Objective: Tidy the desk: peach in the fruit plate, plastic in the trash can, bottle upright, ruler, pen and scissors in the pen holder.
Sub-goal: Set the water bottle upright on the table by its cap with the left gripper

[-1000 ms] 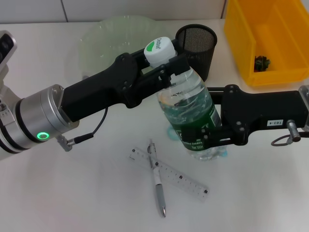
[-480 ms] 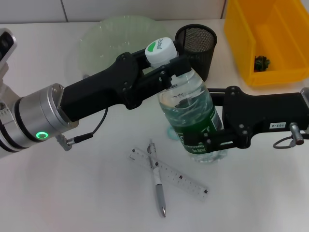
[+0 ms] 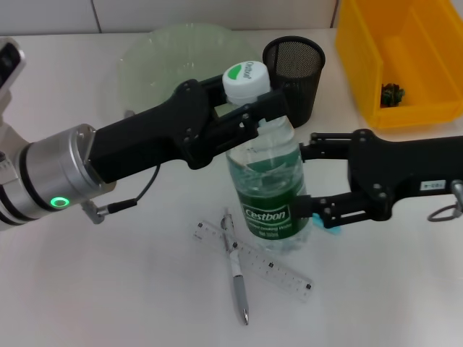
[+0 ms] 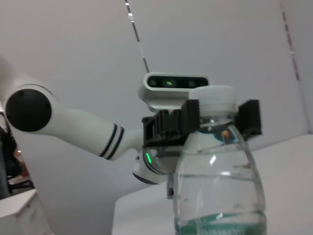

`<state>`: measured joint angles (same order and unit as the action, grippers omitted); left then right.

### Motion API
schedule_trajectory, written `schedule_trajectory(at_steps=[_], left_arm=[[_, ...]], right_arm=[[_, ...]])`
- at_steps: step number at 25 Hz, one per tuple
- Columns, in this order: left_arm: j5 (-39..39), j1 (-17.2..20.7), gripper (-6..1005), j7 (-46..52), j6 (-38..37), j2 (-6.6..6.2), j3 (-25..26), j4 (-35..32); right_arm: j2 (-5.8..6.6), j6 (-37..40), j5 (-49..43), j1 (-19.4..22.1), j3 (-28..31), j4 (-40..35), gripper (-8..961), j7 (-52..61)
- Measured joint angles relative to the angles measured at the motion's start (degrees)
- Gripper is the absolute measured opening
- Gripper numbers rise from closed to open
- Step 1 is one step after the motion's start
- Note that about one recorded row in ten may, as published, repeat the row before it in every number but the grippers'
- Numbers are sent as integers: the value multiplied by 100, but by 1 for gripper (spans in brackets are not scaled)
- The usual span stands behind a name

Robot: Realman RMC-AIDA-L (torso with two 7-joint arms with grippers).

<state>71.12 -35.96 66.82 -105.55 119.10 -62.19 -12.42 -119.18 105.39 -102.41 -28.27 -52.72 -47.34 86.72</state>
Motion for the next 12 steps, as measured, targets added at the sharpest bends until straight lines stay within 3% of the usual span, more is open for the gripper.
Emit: schedule_trajectory(at_steps=[5,7,8,12], left_arm=[[0,423,435,-76,147,-86,-3,-666],[1,522,435,-92,189,-107,8,-799],[0,839,435,-250,347,-160,57,-1208],[1,1191,435,-684,627,-210,222,-1482]], right_arm=[[22,-131,-17,603,173,-486,841,3],[24,-173,-31,686,253,-506,841,-11],[26,-208,-51,753,328,-504,841,-26],[27,-270,-82,897,551,-302,841,-299]])
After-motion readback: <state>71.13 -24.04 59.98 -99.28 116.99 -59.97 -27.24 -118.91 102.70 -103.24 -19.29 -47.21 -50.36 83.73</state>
